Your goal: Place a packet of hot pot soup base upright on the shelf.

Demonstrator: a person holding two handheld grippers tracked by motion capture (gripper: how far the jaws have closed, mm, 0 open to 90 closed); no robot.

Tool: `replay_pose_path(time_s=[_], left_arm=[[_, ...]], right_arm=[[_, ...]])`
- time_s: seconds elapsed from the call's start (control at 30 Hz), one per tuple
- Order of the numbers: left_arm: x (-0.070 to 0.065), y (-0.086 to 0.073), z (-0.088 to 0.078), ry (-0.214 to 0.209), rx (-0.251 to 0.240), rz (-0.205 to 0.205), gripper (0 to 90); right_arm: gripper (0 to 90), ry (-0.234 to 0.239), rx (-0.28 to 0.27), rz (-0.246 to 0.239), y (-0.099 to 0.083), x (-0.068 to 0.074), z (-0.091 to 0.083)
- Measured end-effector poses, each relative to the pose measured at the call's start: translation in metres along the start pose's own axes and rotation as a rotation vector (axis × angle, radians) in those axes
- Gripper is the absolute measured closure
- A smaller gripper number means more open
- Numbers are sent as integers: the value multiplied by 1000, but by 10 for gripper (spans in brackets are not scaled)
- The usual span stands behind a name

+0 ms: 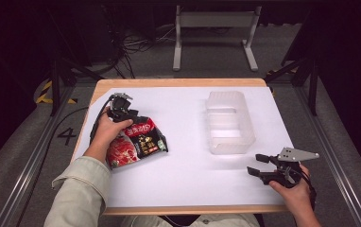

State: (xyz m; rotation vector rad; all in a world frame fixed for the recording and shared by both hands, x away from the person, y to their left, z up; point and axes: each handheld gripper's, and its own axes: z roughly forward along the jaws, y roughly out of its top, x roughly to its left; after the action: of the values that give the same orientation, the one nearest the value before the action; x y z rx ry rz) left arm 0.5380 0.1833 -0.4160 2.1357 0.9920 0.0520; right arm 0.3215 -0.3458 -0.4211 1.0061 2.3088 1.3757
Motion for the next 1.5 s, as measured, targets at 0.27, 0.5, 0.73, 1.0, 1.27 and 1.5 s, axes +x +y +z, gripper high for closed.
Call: replay_pose_path(time_s=[0.27,0.5,0.73,1.0,1.27,1.5], left_arm=[[-3,1,8,-4,29,31,329],[-5,0,15,-66,48,-5,342],[-5,-3,23,-104,85,-20,355],[-3,-4,25,-111,136,-10,321],[-4,-5,23,-83,152,59,437],[-3,-9,20,-69,142,18,694]], right_arm=[[323,8,0,-6,0,0,1],[321,15,1,-11,1,3,1],[319,16,9,-14,1,3,2],[319,16,14,-15,1,3,3],[319,16,15,-19,1,4,4],[322,14,27,-23,1,4,5]])
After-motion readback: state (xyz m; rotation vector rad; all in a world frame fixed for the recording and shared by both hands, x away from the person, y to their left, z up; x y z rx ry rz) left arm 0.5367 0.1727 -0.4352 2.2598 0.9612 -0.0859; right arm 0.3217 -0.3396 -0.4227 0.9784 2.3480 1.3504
